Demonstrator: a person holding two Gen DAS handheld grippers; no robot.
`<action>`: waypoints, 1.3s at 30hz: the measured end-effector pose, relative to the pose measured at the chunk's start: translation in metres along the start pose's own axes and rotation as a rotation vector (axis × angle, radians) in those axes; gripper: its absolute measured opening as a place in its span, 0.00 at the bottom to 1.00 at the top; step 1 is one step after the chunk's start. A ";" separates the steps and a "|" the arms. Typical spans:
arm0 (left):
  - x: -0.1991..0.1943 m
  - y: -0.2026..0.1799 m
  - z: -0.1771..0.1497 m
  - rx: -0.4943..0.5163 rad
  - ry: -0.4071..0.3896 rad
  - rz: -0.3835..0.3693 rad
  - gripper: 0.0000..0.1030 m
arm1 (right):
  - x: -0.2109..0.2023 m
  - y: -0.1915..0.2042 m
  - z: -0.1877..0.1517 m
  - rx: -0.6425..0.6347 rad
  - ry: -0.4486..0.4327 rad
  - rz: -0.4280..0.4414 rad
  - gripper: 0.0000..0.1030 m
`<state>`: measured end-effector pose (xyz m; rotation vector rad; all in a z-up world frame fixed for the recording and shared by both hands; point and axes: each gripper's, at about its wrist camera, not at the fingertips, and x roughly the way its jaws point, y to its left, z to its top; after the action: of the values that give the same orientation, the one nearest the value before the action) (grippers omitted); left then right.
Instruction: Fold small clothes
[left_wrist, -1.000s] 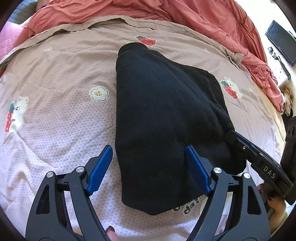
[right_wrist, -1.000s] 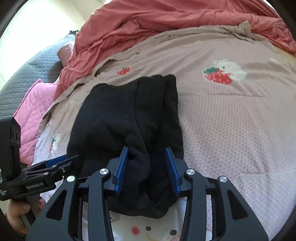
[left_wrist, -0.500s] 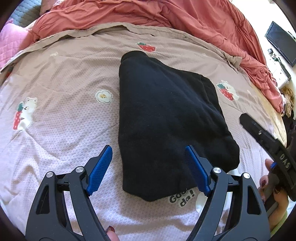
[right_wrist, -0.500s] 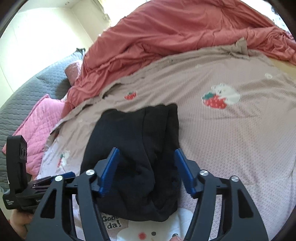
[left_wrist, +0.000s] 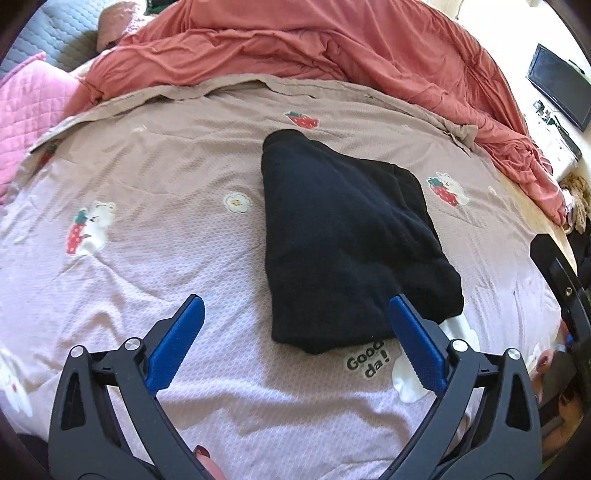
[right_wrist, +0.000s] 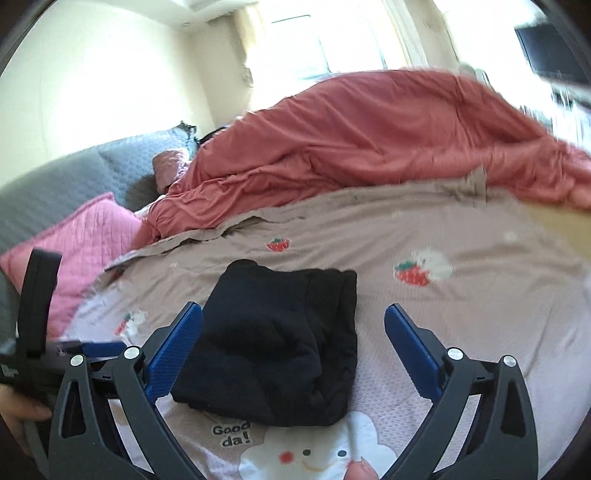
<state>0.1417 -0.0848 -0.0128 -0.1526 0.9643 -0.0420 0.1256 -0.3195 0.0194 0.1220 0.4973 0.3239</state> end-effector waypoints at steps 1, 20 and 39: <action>-0.003 0.001 -0.002 0.003 -0.006 0.005 0.91 | -0.004 0.004 -0.001 -0.010 -0.002 -0.008 0.95; -0.034 0.024 -0.065 -0.001 0.031 0.004 0.91 | -0.040 0.031 -0.059 -0.010 0.333 -0.096 0.95; -0.033 0.033 -0.080 -0.033 0.066 0.010 0.91 | -0.034 0.033 -0.068 -0.029 0.358 -0.124 0.95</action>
<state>0.0566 -0.0581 -0.0357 -0.1776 1.0318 -0.0223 0.0557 -0.2975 -0.0182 0.0031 0.8508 0.2314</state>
